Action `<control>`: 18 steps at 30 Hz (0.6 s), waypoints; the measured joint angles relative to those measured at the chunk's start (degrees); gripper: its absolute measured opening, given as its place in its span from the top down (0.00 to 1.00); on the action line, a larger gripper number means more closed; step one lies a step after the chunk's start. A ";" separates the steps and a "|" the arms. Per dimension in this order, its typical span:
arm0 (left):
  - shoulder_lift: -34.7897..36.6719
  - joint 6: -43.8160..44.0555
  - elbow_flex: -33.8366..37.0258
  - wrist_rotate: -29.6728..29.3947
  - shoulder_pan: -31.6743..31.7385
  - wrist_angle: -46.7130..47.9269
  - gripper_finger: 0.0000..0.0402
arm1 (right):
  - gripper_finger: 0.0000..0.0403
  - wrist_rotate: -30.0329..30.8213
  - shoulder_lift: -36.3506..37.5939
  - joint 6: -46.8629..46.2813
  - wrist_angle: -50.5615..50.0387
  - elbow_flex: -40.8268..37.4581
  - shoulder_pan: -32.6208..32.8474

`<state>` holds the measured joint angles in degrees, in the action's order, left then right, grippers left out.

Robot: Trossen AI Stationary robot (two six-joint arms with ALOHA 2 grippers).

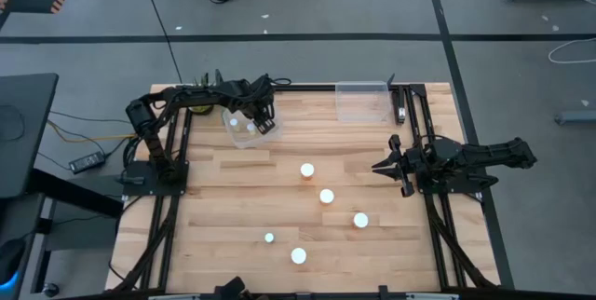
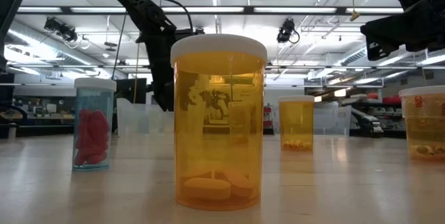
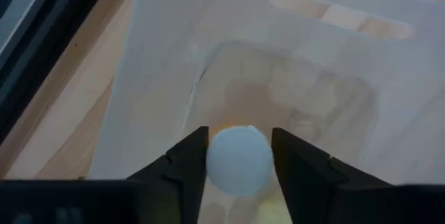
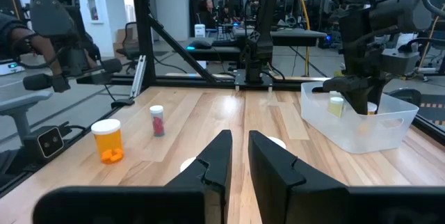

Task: Pick and place medicine bottles into bin by pill shape (circle, oval)
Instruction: Put the small orange pill bottle into the left transparent bin

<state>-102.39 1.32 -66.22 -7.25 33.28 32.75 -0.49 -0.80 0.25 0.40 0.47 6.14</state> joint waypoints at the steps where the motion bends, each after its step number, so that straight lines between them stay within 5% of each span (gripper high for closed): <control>1: 0.00 0.00 -0.03 -0.02 0.00 -0.24 0.55 | 0.86 0.00 0.00 0.02 0.00 -0.01 0.02; 8: 0.11 -0.40 -0.07 -0.10 0.00 0.12 0.44 | 0.86 0.00 0.00 0.00 0.00 0.00 0.00; 18: 7.25 -2.46 -0.09 -2.07 -0.02 -0.11 0.43 | 0.86 0.00 0.00 0.00 0.00 -0.02 0.00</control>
<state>-95.14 -1.14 -66.30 -9.32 33.26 32.63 -0.49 -0.80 0.26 0.40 0.45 6.14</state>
